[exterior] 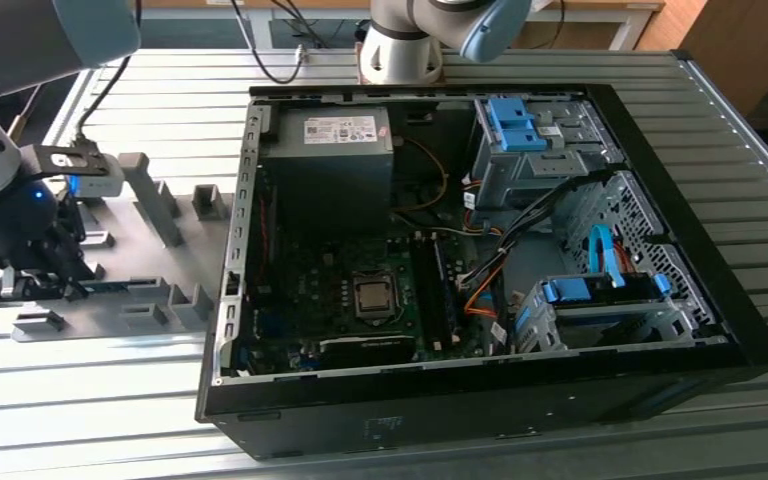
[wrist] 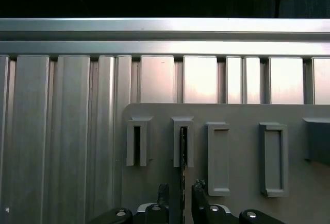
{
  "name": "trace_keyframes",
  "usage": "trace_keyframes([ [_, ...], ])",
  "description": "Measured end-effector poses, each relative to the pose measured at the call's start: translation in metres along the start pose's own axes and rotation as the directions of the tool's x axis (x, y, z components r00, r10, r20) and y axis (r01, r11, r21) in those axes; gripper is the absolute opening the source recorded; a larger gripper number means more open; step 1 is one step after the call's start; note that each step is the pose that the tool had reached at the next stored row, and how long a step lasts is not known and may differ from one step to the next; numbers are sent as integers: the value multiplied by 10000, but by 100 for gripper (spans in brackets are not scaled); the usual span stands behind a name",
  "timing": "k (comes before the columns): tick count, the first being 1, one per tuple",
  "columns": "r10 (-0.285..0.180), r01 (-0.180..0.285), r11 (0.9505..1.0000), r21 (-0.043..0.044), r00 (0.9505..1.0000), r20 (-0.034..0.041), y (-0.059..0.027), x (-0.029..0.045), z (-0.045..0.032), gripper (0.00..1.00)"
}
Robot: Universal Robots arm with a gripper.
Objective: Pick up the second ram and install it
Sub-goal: 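Pick up the second ram and move it above second insertion slot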
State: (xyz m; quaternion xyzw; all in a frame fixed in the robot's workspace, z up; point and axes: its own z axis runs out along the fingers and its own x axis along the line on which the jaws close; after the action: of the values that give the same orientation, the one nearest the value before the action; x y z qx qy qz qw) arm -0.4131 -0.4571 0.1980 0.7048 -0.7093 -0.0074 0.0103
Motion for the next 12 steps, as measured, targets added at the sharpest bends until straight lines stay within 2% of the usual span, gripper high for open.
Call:
trace_keyframes([
  [3,0,0,10000,2,10000,1,1,0,20,30],
  [4,0,0,10000,1,10000,1,2,0,26,23],
  [12,0,0,10000,1,10000,11,5,-4,56,23],
])
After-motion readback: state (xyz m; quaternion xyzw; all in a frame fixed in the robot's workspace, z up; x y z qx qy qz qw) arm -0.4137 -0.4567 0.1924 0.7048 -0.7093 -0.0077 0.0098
